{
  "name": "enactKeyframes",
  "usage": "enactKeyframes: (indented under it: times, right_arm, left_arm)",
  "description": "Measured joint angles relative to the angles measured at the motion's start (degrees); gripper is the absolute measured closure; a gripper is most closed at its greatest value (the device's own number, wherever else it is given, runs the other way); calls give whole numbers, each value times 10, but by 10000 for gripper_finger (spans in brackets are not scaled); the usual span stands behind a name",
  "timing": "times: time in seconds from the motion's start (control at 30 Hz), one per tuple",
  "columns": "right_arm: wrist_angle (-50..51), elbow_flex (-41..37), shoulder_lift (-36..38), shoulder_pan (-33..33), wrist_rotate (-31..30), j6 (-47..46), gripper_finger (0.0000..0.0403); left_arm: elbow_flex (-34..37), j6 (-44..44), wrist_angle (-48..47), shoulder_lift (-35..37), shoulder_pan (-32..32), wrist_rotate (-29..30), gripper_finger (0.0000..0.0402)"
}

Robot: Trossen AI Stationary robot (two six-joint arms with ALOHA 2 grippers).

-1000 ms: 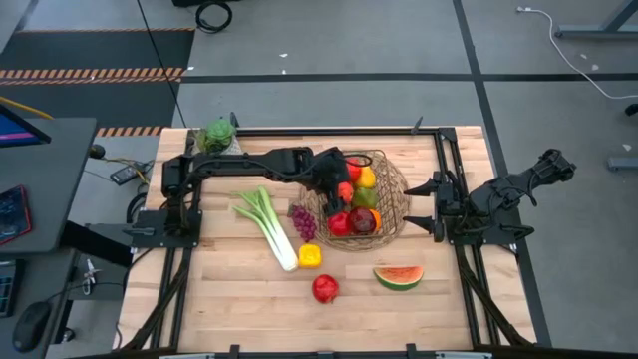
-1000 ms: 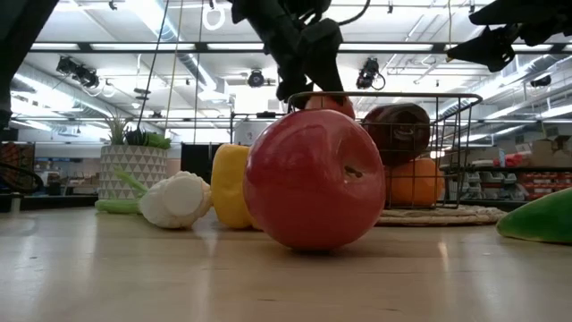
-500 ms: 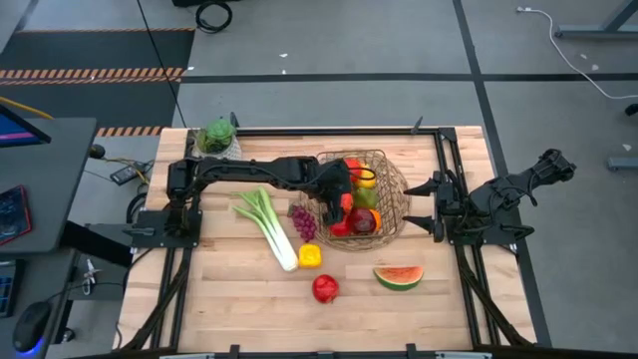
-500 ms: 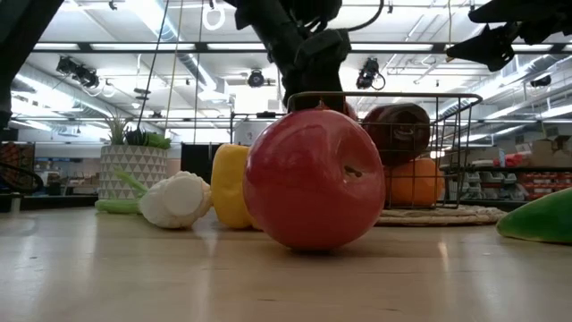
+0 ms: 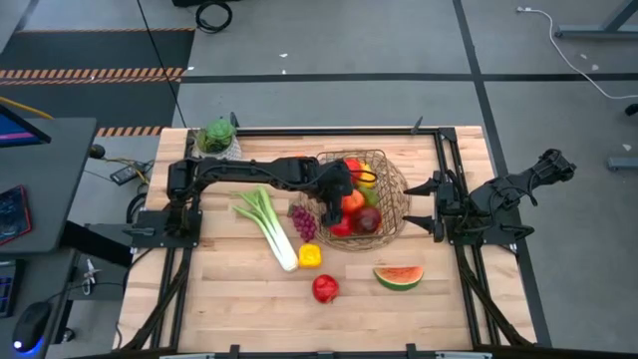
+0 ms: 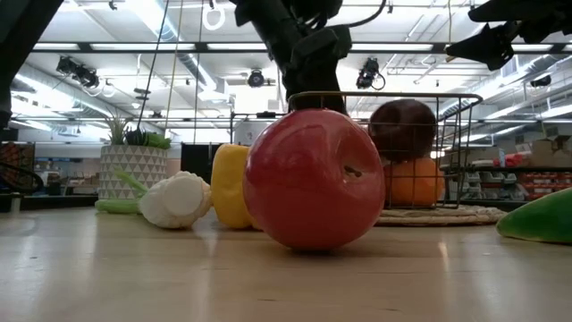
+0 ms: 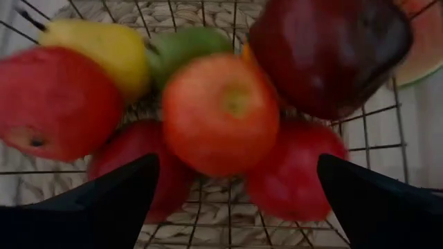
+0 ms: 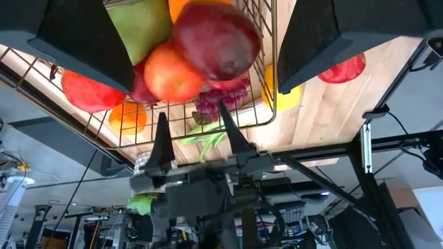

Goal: Build produce basket
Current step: Put the orange into the wire basket

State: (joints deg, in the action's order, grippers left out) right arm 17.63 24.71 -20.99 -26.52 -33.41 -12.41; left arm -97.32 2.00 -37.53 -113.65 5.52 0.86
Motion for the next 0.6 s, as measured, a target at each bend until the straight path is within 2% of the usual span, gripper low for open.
enactKeyframes:
  times: [0.13, 0.3, 0.43, 0.6]
  right_arm:
    - [0, 0, 0, 0, -1, 2, 45]
    - [0, 0, 0, 0, -2, 1, 45]
    - [0, 0, 0, 0, -2, 0, 45]
    - [0, 0, 0, 0, 0, -13, 45]
  left_arm:
    - [-36, 14, -35, 0, 1, 31, 2]
    - [-134, 55, -169, 1, 14, 38, 1]
    - [-212, 33, -260, 4, 37, 47, 1]
    - [-215, 41, -288, 23, 73, 56, 1]
